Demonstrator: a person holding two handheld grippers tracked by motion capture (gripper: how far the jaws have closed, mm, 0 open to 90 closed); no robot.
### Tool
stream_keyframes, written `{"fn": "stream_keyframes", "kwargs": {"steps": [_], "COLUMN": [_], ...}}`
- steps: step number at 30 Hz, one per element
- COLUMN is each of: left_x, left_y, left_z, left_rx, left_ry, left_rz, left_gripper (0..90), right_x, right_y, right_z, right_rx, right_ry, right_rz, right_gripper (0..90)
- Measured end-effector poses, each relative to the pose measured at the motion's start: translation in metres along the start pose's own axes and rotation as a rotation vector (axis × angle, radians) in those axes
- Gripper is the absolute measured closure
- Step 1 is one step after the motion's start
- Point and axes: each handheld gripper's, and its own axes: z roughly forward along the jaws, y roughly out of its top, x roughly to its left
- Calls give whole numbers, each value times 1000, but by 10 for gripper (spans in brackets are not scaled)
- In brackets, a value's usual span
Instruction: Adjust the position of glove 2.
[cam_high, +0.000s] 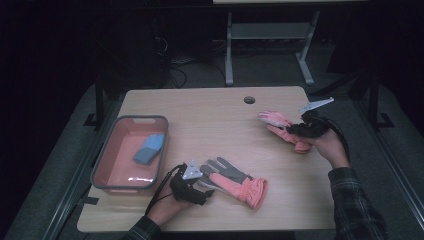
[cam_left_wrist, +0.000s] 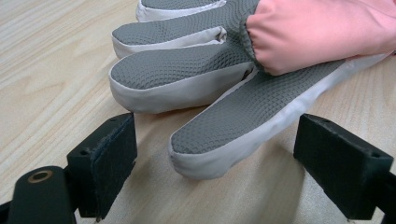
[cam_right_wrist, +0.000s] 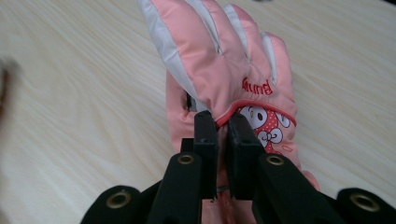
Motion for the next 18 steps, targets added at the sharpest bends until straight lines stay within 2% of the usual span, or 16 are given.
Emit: {"fn": "stream_keyframes", "kwargs": {"steps": [3,5,6,7,9,10,18], "left_x": [0,0,0,0,0,0,0], "left_y": [0,0,0,0,0,0,0], "left_z": [0,0,0,0,0,0,0], "left_rx": [0,0,0,0,0,0,0], "left_ry": [0,0,0,0,0,0,1], "left_rz": [0,0,0,0,0,1,1], "left_gripper": [126,126,126,126,126,126,126], "right_x": [8,20,20,30,34,43,69], "right_y": [2,5,5,9,10,13,13], "right_z": [-3,-8,-8,-11,-12,-16,-25], "right_rx": [-21,-35,-35,-40,-39,-51,-75], "right_ry": [19,36,36,54,59,70,115], "right_rz": [-6,-22,-22,-37,-41,-55,-69], "right_gripper": [838,838,838,838,838,838,837]}}
